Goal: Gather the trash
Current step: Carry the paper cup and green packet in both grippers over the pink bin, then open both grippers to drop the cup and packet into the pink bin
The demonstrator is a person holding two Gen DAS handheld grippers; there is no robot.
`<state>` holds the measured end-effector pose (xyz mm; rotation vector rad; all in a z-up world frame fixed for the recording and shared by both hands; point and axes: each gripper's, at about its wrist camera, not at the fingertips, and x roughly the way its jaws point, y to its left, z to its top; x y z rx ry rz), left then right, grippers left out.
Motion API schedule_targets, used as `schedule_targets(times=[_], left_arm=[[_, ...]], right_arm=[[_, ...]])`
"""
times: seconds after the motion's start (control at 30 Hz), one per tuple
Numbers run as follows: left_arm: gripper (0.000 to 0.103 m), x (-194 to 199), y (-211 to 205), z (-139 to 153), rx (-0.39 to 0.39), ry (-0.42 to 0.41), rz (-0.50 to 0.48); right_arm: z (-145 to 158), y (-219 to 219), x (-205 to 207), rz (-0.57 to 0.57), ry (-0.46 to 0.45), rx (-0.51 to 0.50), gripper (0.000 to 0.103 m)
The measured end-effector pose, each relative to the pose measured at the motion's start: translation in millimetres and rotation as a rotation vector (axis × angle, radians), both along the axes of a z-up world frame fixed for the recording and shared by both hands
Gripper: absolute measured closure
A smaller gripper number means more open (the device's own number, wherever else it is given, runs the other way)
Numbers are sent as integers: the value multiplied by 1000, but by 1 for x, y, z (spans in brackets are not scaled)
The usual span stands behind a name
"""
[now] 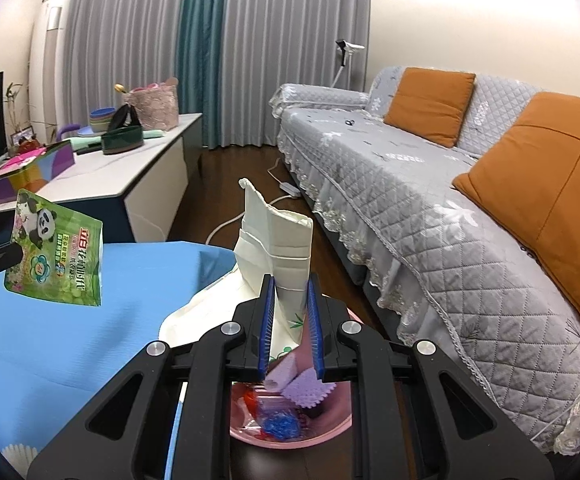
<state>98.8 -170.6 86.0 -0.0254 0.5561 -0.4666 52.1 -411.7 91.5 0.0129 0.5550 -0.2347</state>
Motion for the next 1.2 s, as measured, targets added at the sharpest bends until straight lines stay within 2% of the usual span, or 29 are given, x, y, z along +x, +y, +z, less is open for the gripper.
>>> schedule_targets(times=[0.33, 0.67, 1.0, 1.03, 1.07, 1.13, 1.2], left_arm=[[102, 9, -51, -15, 7, 32, -94], [102, 23, -110, -39, 66, 64, -199], [102, 34, -138, -46, 101, 91, -264], [99, 35, -139, -45, 102, 93, -267], [95, 35, -138, -43, 106, 94, -269], [76, 33, -134, -38, 107, 84, -255], [73, 30, -127, -31, 104, 75, -239]], right_arm=[[-19, -24, 9, -75, 36, -38, 86], [-39, -42, 25, -139, 69, -56, 86], [-54, -57, 31, -178, 110, -26, 84], [-54, -58, 31, -185, 117, -23, 78], [-55, -60, 30, -193, 118, -17, 62], [-53, -62, 28, -215, 114, -8, 45], [-51, -65, 26, -224, 111, 6, 44]])
